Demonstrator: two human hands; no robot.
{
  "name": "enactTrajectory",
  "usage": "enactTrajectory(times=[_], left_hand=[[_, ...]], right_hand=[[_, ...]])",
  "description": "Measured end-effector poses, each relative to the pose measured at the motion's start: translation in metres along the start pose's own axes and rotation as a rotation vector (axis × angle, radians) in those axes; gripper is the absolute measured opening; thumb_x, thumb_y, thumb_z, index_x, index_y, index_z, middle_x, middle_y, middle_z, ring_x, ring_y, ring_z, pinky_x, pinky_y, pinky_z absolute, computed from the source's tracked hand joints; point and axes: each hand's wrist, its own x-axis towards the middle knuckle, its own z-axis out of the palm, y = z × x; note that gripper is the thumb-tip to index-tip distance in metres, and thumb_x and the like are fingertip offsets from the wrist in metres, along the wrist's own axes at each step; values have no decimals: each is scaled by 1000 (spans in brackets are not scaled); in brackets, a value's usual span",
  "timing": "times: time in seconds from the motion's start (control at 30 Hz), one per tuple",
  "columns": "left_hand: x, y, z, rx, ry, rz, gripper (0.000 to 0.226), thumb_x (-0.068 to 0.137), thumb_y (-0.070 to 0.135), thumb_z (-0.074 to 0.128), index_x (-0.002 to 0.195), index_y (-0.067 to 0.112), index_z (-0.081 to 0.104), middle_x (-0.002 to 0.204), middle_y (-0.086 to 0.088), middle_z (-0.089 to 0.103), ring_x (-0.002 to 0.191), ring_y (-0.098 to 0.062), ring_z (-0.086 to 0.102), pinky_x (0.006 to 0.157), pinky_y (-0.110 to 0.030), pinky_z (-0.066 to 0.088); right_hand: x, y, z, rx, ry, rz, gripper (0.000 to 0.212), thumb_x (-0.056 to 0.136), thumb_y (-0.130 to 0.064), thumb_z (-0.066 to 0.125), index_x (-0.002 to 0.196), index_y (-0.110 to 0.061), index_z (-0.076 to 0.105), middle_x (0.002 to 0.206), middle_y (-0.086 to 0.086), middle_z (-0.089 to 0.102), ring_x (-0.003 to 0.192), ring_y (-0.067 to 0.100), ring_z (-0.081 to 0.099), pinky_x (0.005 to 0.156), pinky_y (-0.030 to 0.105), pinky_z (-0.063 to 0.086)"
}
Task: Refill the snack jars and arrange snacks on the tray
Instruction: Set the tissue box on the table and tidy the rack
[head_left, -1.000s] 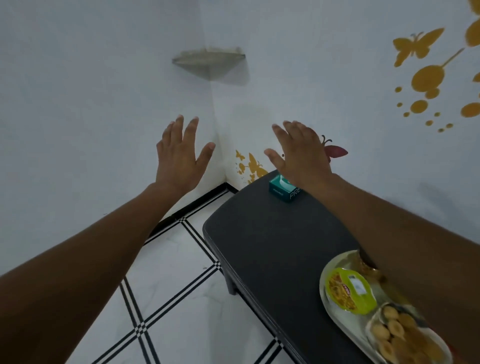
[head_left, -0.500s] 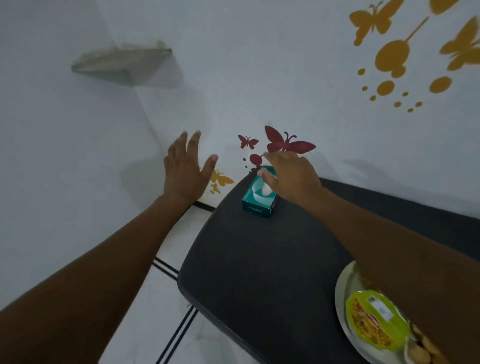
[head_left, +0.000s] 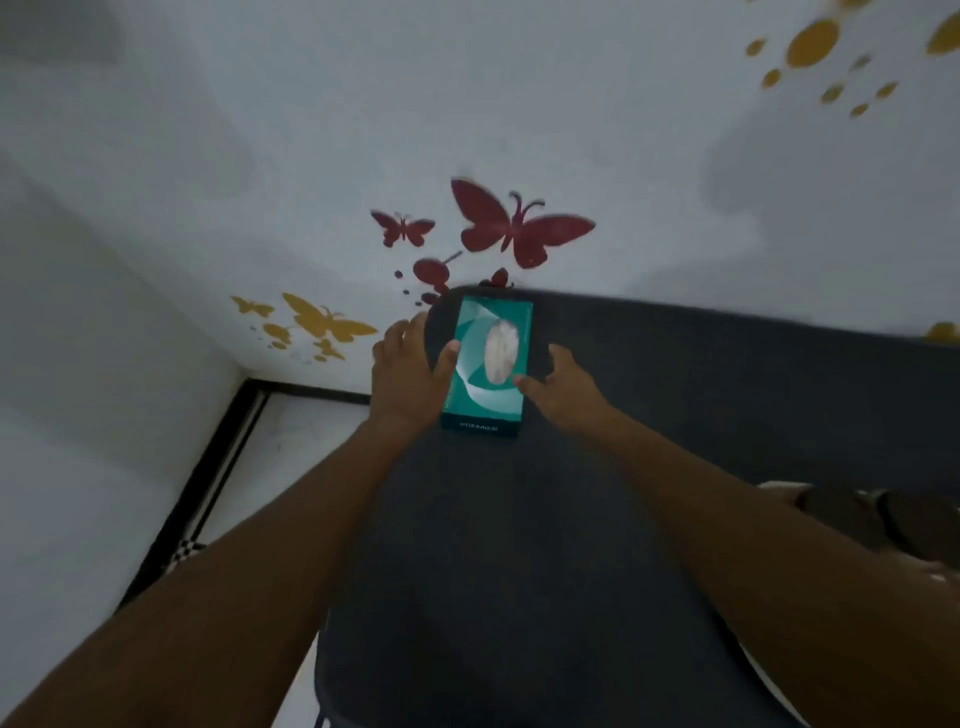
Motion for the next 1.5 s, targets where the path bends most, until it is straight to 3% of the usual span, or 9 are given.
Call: enactTrajectory(times=[0.1,0.3,0.4,0.57,0.63,0.97,1.2,1.37,1.5], left_hand=[[24,-18,33,-10,-103,2,68,102,59,45,156,19,32,157,-12,40,143,-31,38,111,-49,41],[68,-27,77,-129,-218,-80,68,103,53,49,156,13,34,154,-13,47,141,-32,44,115,-50,40],[74,-26,90,-236,-288,-140,62,103,48,51,150,10,41,146,-14,53,132,-31,53,111,-50,46],[62,-22,100,-307,-326,-196,47,101,45,56,136,14,51,130,-8,62,114,-26,62,99,-47,53],[50,-13,101,-326,-338,-200,44,100,44,56,134,16,52,127,-7,63,112,-25,63,98,-46,53],[-97,42,117,-437,-464,-82,43,95,35,61,136,27,54,126,1,65,114,-23,63,98,-50,53],[-181,74,132,-369,-438,-65,45,99,31,58,142,24,50,131,0,64,117,-23,62,98,-49,54],[-225,79,130,-358,-346,-114,40,99,28,59,139,24,52,126,3,65,109,-17,63,89,-36,55],[-250,72,132,-341,-369,-135,40,100,28,59,139,27,50,120,10,62,102,-9,60,73,-16,45]], right_hand=[[25,13,22,6,28,102,82,97,-47,61,159,-12,20,146,18,51,129,32,54,98,36,45],[64,21,52,16,78,120,53,97,-42,61,139,-13,46,133,10,61,113,26,61,83,31,45],[72,20,61,69,95,130,47,98,-38,60,137,-13,49,130,8,62,101,17,56,80,27,41],[52,20,70,151,251,163,37,100,-31,55,133,-14,53,127,8,65,109,25,63,91,34,50],[34,24,67,131,306,188,35,100,-32,53,130,-14,55,124,9,66,109,28,64,93,41,53],[-98,107,29,-81,404,335,33,93,-43,51,117,-21,57,109,6,69,91,28,63,71,32,39],[-169,158,7,-95,393,299,29,93,-46,48,105,-20,55,102,9,69,89,31,65,75,40,52],[-196,177,5,-118,311,206,31,94,-44,50,111,-19,57,106,7,69,93,28,65,77,39,51],[-218,192,10,-97,264,166,30,96,-41,50,112,-17,57,108,8,68,95,27,65,79,39,53]])
